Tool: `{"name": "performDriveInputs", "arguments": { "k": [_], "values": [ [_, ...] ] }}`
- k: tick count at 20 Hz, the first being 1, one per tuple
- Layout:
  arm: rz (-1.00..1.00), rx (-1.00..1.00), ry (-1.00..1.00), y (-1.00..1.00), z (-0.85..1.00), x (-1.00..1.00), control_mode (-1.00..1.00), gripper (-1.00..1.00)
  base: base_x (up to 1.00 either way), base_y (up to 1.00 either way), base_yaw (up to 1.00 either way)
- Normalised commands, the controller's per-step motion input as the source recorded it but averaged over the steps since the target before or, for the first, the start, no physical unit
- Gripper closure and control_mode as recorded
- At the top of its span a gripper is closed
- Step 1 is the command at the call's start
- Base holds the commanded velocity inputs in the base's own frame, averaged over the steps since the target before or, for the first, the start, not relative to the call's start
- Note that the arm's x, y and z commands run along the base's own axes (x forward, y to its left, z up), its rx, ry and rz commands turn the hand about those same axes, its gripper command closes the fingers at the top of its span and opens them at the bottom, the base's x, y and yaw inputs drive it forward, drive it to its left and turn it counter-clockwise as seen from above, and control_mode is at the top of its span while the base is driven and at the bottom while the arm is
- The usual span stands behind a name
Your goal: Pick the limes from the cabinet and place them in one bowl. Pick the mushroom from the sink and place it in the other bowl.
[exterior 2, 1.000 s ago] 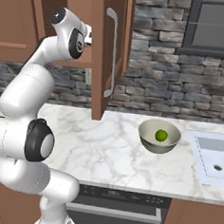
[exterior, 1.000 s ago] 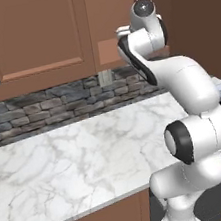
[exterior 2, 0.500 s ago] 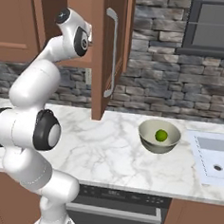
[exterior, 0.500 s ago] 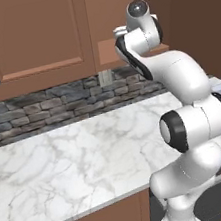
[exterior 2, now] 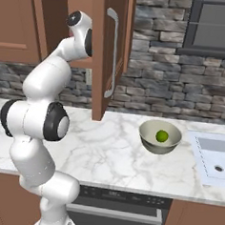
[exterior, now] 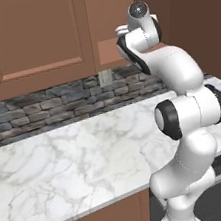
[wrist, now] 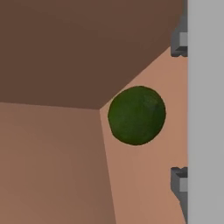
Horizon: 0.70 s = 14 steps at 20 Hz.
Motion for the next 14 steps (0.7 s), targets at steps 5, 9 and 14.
{"name": "performDriveInputs", "arguments": {
  "k": [5, 9, 14],
  "values": [
    [-0.01, 0.0, -0.01, -0.04, -0.06, 0.48, -1.0, -1.0, 0.0, 0.0, 0.0],
    [0.0, 0.0, 0.0, -0.12, -0.08, 0.45, -1.0, -1.0, 0.0, 0.0, 0.0],
    [0.0, 0.0, 0.0, -0.15, -0.05, 0.24, -1.0, -1.0, 0.0, 0.0, 0.0]
  ]
}}
